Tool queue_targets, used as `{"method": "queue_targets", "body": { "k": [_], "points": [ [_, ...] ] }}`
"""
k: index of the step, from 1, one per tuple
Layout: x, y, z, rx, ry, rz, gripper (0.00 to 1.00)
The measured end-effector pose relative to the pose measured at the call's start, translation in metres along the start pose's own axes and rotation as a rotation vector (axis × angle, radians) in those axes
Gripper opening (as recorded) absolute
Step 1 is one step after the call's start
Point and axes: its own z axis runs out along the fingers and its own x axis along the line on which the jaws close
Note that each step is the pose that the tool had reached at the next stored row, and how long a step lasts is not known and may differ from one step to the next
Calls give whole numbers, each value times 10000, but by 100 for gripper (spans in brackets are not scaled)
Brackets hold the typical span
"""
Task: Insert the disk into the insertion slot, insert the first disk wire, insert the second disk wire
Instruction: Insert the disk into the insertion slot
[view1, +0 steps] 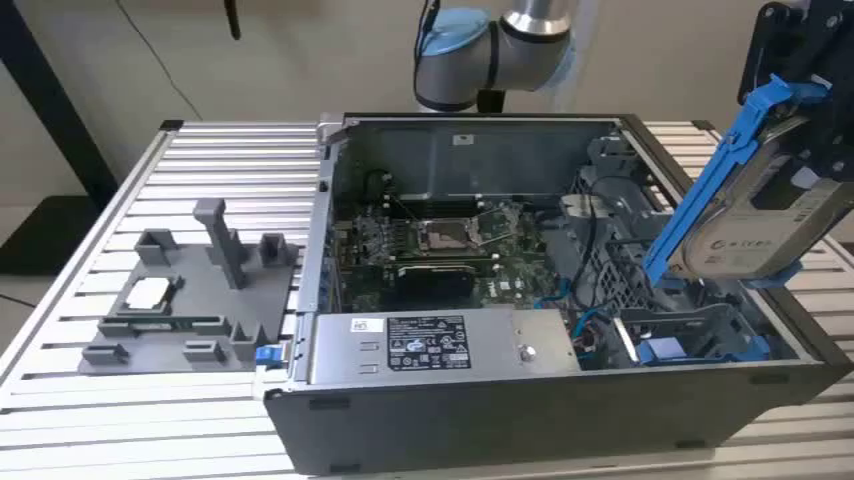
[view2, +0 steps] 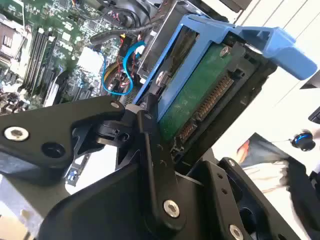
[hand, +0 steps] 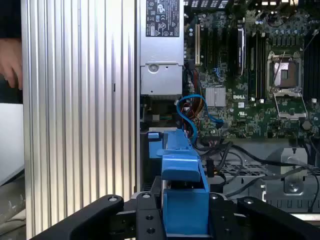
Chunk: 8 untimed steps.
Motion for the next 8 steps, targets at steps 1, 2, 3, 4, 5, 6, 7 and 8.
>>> {"method": "queue_targets", "body": {
  "k": [1, 2, 3, 4, 5, 6, 7, 8],
  "points": [
    [0, 0, 0, 0, 0, 0, 33],
    [0, 0, 0, 0, 0, 0, 33],
    [0, 0, 0, 0, 1, 0, 33],
    [0, 0, 0, 0, 0, 0, 33],
    [0, 0, 0, 0, 0, 0, 33],
    [0, 0, 0, 0, 0, 0, 33],
    [0, 0, 0, 0, 1, 0, 33],
    [0, 0, 0, 0, 0, 0, 33]
  ]
}}
